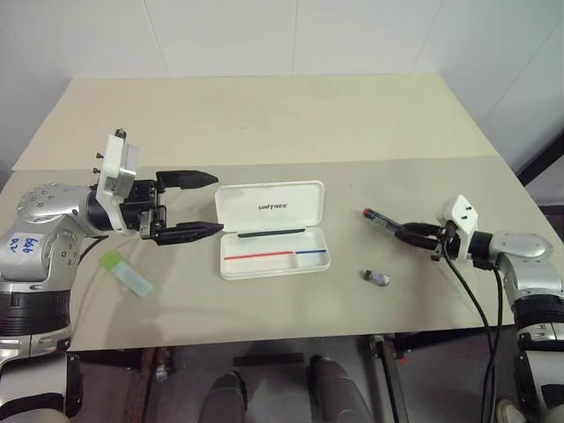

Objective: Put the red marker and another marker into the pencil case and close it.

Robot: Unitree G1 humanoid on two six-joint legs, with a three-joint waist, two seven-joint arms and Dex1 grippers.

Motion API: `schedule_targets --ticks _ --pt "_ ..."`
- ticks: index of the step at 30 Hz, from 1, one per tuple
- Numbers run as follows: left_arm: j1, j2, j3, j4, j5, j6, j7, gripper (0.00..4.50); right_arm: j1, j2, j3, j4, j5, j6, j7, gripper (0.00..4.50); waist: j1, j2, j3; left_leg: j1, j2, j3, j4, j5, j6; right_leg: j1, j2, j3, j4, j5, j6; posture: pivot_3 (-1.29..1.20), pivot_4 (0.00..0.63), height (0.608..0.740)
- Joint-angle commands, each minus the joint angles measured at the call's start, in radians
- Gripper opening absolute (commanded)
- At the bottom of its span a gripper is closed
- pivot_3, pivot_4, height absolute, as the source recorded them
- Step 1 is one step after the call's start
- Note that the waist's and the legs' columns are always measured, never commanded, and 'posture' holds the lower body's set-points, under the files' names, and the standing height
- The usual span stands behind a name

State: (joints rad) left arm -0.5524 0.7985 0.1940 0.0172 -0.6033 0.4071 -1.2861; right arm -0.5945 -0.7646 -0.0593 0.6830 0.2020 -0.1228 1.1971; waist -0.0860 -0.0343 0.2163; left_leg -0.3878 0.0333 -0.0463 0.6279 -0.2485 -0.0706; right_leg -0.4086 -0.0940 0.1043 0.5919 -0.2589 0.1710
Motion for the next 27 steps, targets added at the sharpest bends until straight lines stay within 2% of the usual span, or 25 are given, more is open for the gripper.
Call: schedule_targets --ticks 1,5,7,10,13,18,21,27 --pt "0.012 0.002 0.026 0.030 0.026 -0.075 0.003 4.50 0.006 -0.058 -0.053 -0.192 0.056 0.046 0.019 0.60 0.002 0.001 0.001 0.000 0.000 0.000 -0.001 0.000 0.000 0.000 0.000 0.000 0.000 0.000 0.000 0.00 0.150 0.740" --pt "0.024 0.003 0.039 0.068 0.042 -0.132 0.014 4.50 0.048 -0.085 -0.061 -0.441 0.121 0.172 0.035 0.60 0.005 0.001 0.001 -0.001 0.000 0.000 -0.001 -0.001 -0.001 -0.001 0.000 0.000 0.000 -0.001 0.000 0.00 0.150 0.740" --pt "0.041 0.007 0.054 0.076 0.045 -0.151 0.025 4.50 0.076 -0.084 -0.037 -0.670 0.202 0.301 0.029 0.60 0.006 0.001 0.001 -0.001 0.000 0.000 -0.001 -0.001 -0.001 -0.001 0.000 0.000 -0.001 -0.001 0.000 0.00 0.150 0.740" --pt "0.075 0.016 0.074 0.064 0.035 -0.148 0.034 4.50 0.105 -0.027 0.039 -0.875 0.258 0.414 -0.006 0.60 0.005 0.001 0.001 -0.001 0.000 0.000 -0.001 -0.002 -0.001 -0.002 0.000 0.000 0.000 -0.002 0.000 0.00 0.150 0.740" --pt "0.102 0.024 0.082 0.053 0.033 -0.149 0.031 4.50 0.098 0.037 0.125 -0.938 0.252 0.456 -0.021 0.60 0.004 0.000 0.000 -0.001 0.000 0.000 0.000 -0.002 -0.001 -0.001 0.000 0.000 0.001 -0.002 0.000 0.00 0.150 0.740" --pt "0.135 0.044 0.074 0.035 0.037 -0.152 0.007 4.50 0.001 0.127 0.293 -0.760 0.072 0.286 0.015 0.60 0.008 -0.001 0.000 -0.002 0.000 0.000 0.002 -0.002 -0.001 -0.001 0.000 0.000 -0.001 -0.003 -0.005 0.00 0.150 0.740" --pt "0.160 0.061 0.059 0.020 0.040 -0.148 -0.022 4.50 -0.102 0.213 0.356 -0.559 -0.006 0.171 0.026 0.60 0.005 -0.001 0.000 -0.002 0.000 0.000 0.001 -0.002 0.000 -0.001 0.000 0.000 0.000 -0.004 -0.006 0.00 0.150 0.740" --pt "0.191 0.054 0.042 -0.018 0.037 -0.143 -0.022 4.50 -0.249 0.326 0.390 -0.281 -0.083 0.015 0.053 0.60 0.002 0.000 0.000 -0.002 0.001 0.000 -0.002 -0.002 -0.001 -0.004 0.000 -0.001 0.002 -0.002 -0.002 0.00 0.150 0.740"
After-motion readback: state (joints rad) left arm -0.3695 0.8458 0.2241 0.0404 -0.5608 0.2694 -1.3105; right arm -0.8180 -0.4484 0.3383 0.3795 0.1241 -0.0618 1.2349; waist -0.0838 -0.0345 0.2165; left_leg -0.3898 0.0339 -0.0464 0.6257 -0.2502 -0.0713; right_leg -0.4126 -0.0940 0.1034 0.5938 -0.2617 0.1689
